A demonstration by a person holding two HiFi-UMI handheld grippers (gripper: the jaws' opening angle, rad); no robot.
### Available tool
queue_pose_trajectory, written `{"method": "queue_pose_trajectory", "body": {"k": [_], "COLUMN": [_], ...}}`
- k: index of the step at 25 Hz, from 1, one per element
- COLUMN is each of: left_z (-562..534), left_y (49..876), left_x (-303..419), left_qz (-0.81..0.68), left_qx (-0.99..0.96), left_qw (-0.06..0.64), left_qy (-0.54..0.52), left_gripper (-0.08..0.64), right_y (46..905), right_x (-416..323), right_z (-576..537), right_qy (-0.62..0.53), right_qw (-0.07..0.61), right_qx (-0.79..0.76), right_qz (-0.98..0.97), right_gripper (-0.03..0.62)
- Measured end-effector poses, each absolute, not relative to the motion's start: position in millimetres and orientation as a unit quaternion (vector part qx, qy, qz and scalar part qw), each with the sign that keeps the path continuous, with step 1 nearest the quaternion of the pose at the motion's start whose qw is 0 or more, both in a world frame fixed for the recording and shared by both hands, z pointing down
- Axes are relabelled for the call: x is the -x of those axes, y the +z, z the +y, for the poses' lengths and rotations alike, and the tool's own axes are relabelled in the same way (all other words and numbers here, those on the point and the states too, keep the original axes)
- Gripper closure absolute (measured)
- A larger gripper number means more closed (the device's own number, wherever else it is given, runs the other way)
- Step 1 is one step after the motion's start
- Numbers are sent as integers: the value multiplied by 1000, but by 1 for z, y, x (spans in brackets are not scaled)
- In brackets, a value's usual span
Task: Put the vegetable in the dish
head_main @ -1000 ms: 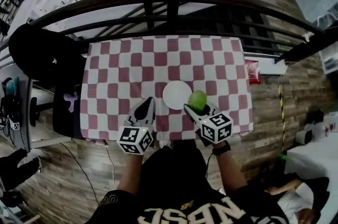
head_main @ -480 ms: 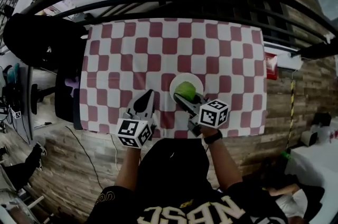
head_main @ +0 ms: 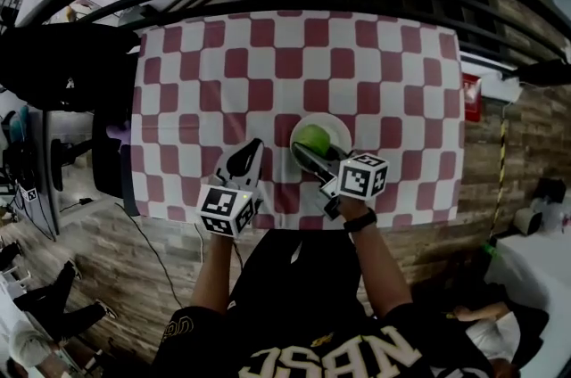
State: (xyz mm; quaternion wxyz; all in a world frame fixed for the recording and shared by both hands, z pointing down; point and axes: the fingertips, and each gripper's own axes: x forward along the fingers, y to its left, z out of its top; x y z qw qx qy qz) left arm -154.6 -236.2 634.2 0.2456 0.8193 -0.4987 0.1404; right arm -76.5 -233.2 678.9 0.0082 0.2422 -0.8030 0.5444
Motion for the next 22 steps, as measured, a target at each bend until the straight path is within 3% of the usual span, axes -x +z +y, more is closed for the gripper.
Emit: {"method": "queue_pose_trajectory", "body": {"k": [4,14,17,22], "left_z": [-236,-228,-227,-224], "left_y": [645,664,675,693], "left_x": [135,78,65,50], "left_qz": [-421,-181,-138,-72], "left_qx": [-865,-938,-943,-941], "left_qw": [233,202,175,106], "left_qy": [145,214,248,312], "left_gripper": [519,166,129,127], "right_y": [680,681,681,680], "right_x": [80,74,73,75], "right_z": [-233,-231,-232,-236], "right_qy": [532,556,563,567], "right_qw": [33,40,37,33], "right_qx": [-230,-194,-189,-186], "right_qz": [-814,-807,-804,-802], "right_gripper": [440,439,439,439]}}
